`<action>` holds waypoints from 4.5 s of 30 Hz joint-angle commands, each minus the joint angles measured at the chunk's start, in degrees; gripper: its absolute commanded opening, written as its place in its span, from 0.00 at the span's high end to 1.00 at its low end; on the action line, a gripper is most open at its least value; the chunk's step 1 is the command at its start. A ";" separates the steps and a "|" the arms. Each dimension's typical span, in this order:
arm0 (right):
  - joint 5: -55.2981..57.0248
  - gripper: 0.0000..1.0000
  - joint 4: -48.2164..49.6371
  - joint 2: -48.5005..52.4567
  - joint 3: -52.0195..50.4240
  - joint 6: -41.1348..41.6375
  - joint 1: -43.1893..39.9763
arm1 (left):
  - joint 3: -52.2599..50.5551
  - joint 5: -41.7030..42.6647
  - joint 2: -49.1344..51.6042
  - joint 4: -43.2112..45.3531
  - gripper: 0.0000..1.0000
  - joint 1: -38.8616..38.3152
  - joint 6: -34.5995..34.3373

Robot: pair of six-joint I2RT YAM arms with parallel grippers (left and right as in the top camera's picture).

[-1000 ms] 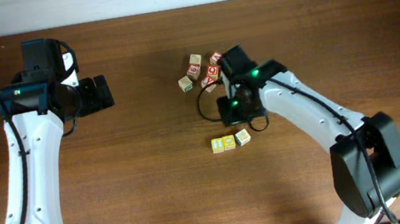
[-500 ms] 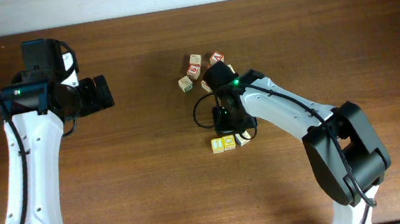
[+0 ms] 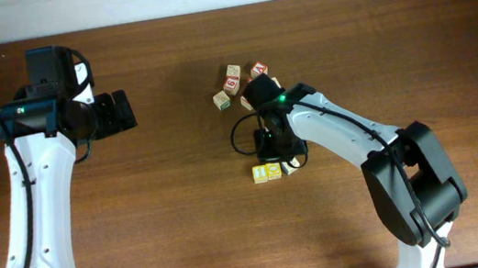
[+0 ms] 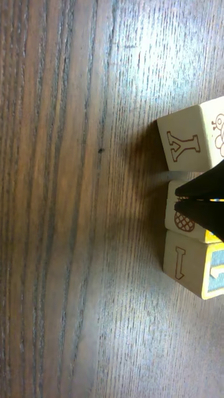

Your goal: Rotate 3 blocks

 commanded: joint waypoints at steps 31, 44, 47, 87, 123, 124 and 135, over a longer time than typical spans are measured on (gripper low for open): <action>2.73 0.85 -7.13 0.22 9.57 -8.96 -5.25 | 0.94 -0.37 0.11 0.11 0.01 0.28 -0.72; 0.42 0.86 -5.18 0.44 0.13 -9.14 -5.16 | 0.94 -0.37 0.11 0.13 0.01 0.28 -0.70; -0.24 0.89 -4.55 0.44 0.20 -9.22 -5.18 | 0.94 -0.37 0.11 0.11 0.01 0.28 -0.70; -18.99 0.80 -14.08 -16.85 -1.36 -31.98 -27.78 | 0.94 8.35 0.11 0.11 0.01 0.28 -0.72; -25.59 0.96 4.72 -16.98 -17.07 -20.46 -21.16 | -39.10 24.37 8.24 45.18 1.00 -29.99 -36.00; -25.59 0.96 4.72 -16.98 -17.07 -20.46 -21.16 | -39.10 25.05 8.24 45.20 1.00 -29.99 -34.71; -22.77 0.96 5.84 -16.48 -17.33 -26.36 -21.16 | -39.10 25.59 8.24 44.13 1.00 -30.01 -33.22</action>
